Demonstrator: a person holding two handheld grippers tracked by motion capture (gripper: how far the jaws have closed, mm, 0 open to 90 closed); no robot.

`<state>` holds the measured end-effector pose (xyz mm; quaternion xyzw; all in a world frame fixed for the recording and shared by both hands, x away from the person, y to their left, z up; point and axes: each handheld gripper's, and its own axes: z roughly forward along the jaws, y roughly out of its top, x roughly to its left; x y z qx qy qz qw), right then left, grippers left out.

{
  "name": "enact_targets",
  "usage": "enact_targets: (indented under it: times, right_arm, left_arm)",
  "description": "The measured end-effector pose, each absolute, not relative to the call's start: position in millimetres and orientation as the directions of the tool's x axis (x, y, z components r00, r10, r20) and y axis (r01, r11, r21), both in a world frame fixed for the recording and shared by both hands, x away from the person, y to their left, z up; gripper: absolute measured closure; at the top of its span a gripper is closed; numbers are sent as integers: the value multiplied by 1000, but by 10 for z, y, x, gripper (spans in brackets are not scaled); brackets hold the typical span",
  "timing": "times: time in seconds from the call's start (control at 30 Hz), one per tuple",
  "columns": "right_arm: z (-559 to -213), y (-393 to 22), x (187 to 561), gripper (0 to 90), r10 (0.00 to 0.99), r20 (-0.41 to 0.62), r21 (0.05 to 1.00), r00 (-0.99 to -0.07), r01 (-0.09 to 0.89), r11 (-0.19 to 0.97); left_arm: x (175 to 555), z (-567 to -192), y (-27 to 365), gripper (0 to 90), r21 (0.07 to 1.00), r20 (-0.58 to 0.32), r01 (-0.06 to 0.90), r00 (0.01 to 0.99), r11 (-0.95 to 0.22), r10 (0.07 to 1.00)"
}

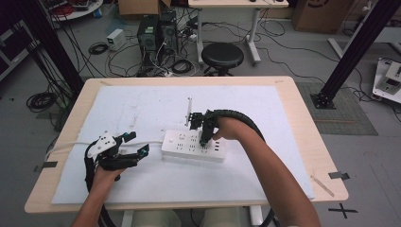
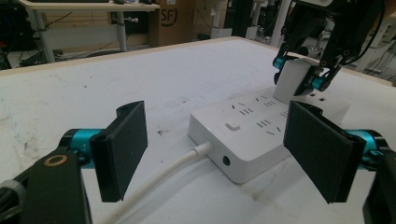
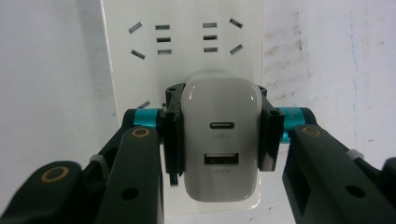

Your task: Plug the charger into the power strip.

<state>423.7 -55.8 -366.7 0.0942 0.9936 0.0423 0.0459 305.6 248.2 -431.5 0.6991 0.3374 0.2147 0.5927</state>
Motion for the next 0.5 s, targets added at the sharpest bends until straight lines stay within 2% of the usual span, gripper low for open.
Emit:
enact_targets:
  times: [0.13, 0.2, 0.33, 0.5]
  right_arm:
    - [-3671, -616, 4217, 608, 209, -87, 142, -974, 195, 970]
    - [-3673, -656, 4199, 480, 249, -71, 179, -966, 233, 956]
    - [-3655, -809, 4184, 308, 330, -41, 298, -943, 303, 905]
    - [-3616, -1021, 4098, 222, 426, -33, 418, -904, 374, 828]
  left_arm:
    - [3043, -4305, 2475, 218, 974, -96, 214, 681, -72, 726]
    - [3039, -4296, 2483, 218, 975, -94, 212, 679, -72, 728]
    - [3031, -4288, 2494, 218, 975, -96, 212, 675, -68, 731]
    - [3012, -4290, 2468, 218, 974, -99, 215, 678, -68, 729]
